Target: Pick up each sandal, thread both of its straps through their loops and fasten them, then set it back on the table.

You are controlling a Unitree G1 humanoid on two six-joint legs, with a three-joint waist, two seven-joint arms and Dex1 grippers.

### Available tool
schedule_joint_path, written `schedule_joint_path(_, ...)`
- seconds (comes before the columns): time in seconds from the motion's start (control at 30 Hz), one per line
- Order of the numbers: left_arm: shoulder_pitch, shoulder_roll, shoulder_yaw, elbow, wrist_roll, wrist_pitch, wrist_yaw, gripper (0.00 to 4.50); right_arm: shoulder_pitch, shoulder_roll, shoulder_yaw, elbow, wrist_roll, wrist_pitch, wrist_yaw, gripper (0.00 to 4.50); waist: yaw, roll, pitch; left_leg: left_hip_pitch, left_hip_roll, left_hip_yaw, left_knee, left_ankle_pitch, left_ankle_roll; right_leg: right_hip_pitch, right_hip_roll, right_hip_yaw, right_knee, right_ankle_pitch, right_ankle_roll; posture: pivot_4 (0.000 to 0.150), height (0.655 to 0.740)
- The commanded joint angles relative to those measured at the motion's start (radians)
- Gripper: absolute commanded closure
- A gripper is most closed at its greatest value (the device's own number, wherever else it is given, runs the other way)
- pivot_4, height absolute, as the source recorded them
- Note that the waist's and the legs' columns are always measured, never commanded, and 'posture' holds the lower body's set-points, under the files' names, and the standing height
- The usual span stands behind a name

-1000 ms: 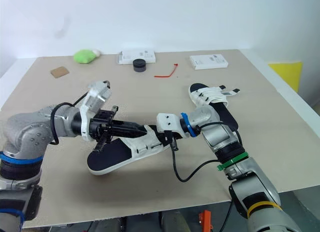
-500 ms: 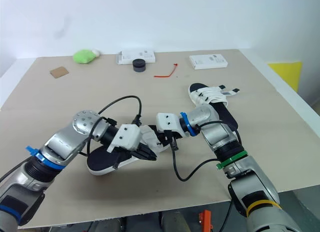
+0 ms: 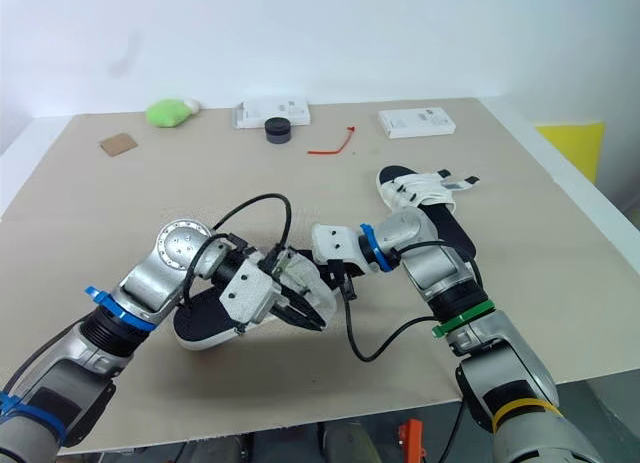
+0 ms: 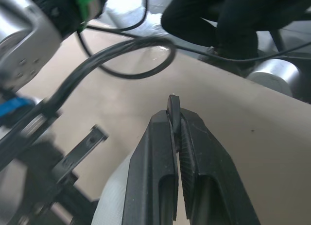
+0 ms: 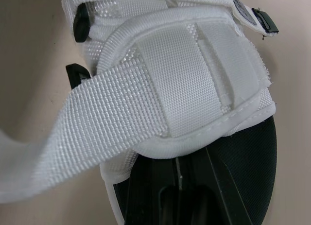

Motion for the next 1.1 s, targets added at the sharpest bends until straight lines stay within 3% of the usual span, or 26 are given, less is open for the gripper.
schedule_joint_path(0.03,-0.015,0.0,0.027,-0.026,-0.027,0.055,0.002,3.31,0.028,-0.01,0.06,0.053,-0.07,0.01,0.01,4.5,0.0,0.0,0.0,0.0,0.0,0.0,0.0,0.0,0.0,0.0,0.0,0.0,0.0,0.0,0.0,0.15,0.74)
schedule_joint_path(0.23,-0.004,-0.023,0.061,-0.053,-0.069,0.072,0.02,0.49,0.021,-0.007,0.062,0.063,-0.073,0.006,0.011,4.5,0.0,0.0,0.0,0.0,0.0,0.0,0.0,0.0,0.0,0.0,0.0,0.0,0.0,0.0,0.0,0.15,0.74)
schedule_joint_path(0.43,-0.014,0.006,0.152,-0.121,-0.212,0.337,0.069,0.49,0.02,-0.007,0.063,0.067,-0.075,0.003,0.012,4.5,0.0,0.001,0.0,0.0,0.0,0.0,0.0,0.0,0.0,0.0,0.0,0.0,0.0,0.0,0.0,0.15,0.74)
schedule_joint_path(0.53,-0.013,0.107,0.235,-0.186,-0.36,0.657,0.122,0.49,0.018,-0.007,0.064,0.078,-0.078,-0.004,0.011,4.5,0.0,0.001,0.0,0.0,0.0,-0.001,0.0,0.0,0.0,0.0,0.0,0.0,0.0,0.0,0.001,0.15,0.74)
schedule_joint_path(0.63,0.041,0.219,0.291,-0.268,-0.472,0.851,0.133,0.49,0.019,-0.005,0.066,0.083,-0.078,-0.007,0.009,4.5,-0.006,0.002,0.0,0.0,0.001,-0.001,0.0,0.0,0.0,0.0,0.001,-0.001,0.001,0.0,0.0,0.15,0.74)
schedule_joint_path(0.77,0.148,0.412,0.376,-0.399,-0.777,1.221,0.136,0.49,0.011,0.004,0.07,0.105,-0.082,-0.019,0.008,4.5,-0.01,0.001,0.001,0.0,0.001,-0.001,-0.001,0.0,0.001,0.0,0.001,-0.002,0.001,-0.001,0.0,0.15,0.74)
schedule_joint_path(0.93,0.251,0.445,0.436,-0.455,-1.073,1.43,0.306,0.49,-0.009,0.027,0.076,0.147,-0.089,-0.041,0.01,4.5,-0.009,0.0,0.001,0.002,0.002,-0.003,0.0,0.0,0.001,0.001,0.0,-0.005,0.001,-0.003,-0.004,0.15,0.74)
schedule_joint_path(1.0,0.281,0.423,0.452,-0.468,-1.105,1.431,0.38,0.49,-0.014,0.033,0.076,0.156,-0.091,-0.047,0.013,4.5,-0.009,0.0,0.001,0.005,0.002,-0.002,0.001,0.0,0.001,0.004,0.0,-0.004,0.001,-0.003,-0.005,0.15,0.74)
schedule_joint_path(1.1,0.368,0.45,0.405,-0.521,-0.934,1.337,0.391,0.49,-0.014,0.036,0.075,0.157,-0.092,-0.051,0.02,4.5,-0.01,-0.001,0.001,0.01,0.002,-0.002,0.0,0.0,0.001,0.008,0.0,-0.004,0.001,-0.003,-0.005,0.15,0.74)
